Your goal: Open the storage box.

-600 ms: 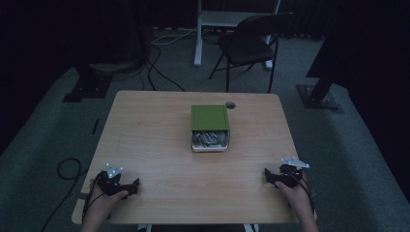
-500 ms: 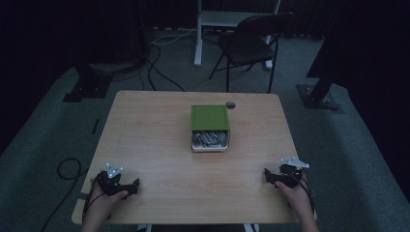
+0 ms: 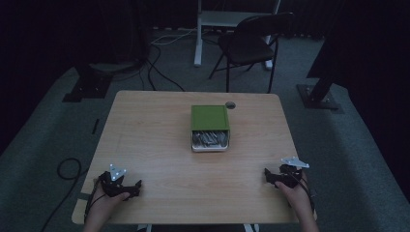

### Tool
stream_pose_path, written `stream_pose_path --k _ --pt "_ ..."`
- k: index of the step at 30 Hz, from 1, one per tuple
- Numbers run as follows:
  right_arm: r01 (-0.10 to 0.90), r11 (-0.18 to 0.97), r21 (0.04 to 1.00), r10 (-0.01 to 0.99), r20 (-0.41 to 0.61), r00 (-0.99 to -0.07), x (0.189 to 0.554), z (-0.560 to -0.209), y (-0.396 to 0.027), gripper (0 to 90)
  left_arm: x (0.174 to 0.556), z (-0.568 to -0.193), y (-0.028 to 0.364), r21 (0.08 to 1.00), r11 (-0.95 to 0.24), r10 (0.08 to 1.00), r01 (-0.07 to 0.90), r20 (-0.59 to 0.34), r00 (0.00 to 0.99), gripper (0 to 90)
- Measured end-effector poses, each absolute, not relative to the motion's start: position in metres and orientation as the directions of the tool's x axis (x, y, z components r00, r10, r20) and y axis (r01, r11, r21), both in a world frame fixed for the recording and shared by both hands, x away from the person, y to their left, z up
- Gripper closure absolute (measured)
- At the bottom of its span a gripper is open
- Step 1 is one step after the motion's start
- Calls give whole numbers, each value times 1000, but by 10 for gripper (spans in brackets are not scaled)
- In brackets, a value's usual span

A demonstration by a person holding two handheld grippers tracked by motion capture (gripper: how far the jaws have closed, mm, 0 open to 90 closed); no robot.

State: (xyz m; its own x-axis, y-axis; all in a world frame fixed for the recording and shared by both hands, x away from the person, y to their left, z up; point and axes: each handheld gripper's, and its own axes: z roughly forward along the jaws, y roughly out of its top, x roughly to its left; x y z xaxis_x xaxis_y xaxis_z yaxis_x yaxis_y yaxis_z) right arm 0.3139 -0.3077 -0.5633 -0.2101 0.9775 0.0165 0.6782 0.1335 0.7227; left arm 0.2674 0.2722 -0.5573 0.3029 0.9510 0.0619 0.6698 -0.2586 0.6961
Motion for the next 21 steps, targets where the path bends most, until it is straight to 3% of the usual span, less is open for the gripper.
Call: stream_pose_path --k 21 --pt "678 133 723 978 16 -210 314 -563 -308 106 279 -552 236 707 -395 893 587 144 427 15"
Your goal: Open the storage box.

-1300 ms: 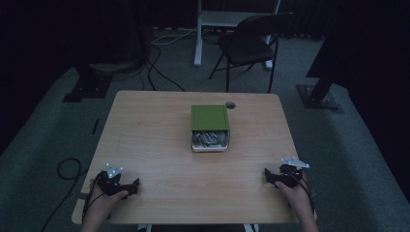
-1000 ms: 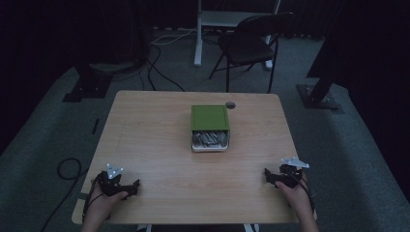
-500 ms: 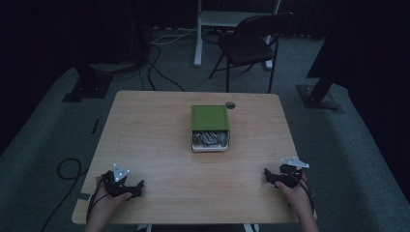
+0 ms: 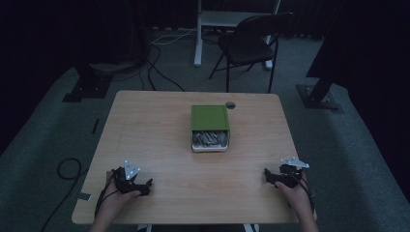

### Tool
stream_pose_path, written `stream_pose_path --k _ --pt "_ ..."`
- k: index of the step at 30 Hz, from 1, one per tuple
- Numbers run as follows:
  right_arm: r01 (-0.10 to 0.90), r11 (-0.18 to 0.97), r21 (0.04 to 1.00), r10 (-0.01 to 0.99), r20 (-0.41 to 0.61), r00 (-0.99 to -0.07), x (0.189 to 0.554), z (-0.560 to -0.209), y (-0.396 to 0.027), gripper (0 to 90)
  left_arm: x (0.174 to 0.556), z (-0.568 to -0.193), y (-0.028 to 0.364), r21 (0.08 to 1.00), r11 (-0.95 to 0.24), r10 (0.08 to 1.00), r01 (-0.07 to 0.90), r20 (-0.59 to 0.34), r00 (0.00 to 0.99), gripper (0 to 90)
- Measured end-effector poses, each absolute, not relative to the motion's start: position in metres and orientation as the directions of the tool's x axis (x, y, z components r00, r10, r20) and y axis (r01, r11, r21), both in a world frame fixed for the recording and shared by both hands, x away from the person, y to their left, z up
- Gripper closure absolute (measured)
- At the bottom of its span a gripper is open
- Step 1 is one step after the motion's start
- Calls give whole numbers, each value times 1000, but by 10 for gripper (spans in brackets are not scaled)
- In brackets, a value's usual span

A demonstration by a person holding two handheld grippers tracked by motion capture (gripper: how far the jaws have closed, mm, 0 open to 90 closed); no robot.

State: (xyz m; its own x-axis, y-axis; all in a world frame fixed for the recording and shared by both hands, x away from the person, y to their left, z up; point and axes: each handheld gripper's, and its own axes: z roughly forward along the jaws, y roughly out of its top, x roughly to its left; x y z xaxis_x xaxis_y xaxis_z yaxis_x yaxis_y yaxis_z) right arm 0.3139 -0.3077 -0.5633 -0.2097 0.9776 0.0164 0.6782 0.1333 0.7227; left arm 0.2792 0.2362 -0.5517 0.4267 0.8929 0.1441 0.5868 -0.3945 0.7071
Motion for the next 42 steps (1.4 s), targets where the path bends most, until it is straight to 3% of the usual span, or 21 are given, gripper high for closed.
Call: stream_pose_path --k 42 --pt "678 133 723 978 17 -210 314 -563 -308 107 305 -534 128 679 -643 699 354 332 634 15"
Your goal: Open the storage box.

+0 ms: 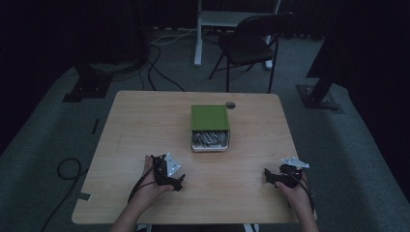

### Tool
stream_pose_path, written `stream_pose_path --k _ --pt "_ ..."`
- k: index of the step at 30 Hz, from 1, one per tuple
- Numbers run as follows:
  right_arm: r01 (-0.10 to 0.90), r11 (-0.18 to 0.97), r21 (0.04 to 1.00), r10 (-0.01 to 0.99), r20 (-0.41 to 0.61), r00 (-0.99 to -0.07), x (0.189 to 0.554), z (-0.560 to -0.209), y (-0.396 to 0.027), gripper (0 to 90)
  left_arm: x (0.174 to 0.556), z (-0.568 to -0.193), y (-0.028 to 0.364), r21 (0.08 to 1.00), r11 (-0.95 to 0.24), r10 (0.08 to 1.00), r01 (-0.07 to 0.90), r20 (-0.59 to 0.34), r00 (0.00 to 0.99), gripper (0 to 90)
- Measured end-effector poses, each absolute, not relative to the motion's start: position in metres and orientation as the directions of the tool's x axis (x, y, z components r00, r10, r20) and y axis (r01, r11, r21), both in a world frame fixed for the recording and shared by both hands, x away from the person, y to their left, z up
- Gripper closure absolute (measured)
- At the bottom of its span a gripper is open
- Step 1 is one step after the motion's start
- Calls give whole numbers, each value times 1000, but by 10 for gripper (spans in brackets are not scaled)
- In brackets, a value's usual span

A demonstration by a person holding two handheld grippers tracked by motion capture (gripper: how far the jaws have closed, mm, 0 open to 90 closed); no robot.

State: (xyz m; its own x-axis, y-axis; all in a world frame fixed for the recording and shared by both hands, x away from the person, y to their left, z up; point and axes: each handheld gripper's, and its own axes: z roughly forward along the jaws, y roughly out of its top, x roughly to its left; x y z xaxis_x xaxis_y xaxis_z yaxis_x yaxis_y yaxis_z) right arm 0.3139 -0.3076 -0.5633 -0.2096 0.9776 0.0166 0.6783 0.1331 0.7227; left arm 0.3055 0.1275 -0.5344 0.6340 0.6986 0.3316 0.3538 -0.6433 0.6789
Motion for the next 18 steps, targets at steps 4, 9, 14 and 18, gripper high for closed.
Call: stream_pose_path --k 4,9,14,18 --pt "676 139 724 976 16 -217 314 -563 -308 107 308 -531 119 679 -650 684 342 326 653 15" --pt "677 138 723 976 16 -216 314 -563 -308 107 310 -528 109 671 -673 659 310 354 664 15" --pt "677 137 723 976 16 -216 314 -563 -307 107 315 -524 99 650 -705 630 283 391 671 15" --pt "677 137 723 976 17 -215 314 -563 -308 107 315 -523 91 632 -732 597 252 418 685 15"
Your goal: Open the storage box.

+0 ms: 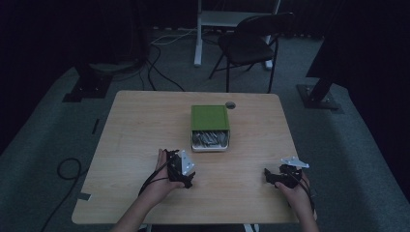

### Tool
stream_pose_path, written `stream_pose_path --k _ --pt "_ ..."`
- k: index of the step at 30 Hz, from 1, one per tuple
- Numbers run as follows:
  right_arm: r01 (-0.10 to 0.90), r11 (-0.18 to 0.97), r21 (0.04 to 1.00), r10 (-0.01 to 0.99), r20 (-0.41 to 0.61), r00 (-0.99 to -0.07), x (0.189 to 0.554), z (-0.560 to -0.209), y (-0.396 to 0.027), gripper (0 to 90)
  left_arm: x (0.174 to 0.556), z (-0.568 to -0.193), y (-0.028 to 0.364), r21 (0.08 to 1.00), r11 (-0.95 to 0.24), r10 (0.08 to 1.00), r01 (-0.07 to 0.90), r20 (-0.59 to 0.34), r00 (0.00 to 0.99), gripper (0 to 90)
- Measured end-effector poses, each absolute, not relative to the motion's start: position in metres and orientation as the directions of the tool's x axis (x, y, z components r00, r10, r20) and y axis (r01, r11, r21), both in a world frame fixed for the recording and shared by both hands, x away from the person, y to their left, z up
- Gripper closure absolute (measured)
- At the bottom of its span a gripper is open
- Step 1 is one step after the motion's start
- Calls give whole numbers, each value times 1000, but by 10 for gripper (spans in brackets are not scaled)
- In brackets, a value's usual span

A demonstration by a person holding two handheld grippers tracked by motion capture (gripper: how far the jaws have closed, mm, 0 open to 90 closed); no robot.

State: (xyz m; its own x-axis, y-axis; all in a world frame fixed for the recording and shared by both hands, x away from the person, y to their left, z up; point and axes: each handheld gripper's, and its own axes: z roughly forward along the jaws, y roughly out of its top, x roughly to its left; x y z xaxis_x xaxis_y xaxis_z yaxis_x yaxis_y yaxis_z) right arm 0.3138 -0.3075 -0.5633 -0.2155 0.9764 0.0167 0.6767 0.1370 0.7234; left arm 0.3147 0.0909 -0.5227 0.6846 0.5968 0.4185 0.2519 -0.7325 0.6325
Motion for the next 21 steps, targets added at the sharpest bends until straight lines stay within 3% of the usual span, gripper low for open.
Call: stream_pose_path --k 12,21 --pt "676 137 724 976 17 -216 314 -563 -308 107 319 -522 59 569 -814 484 116 553 679 15" --pt "676 137 724 976 17 -216 314 -563 -308 107 324 -529 46 509 -857 424 79 610 669 15"
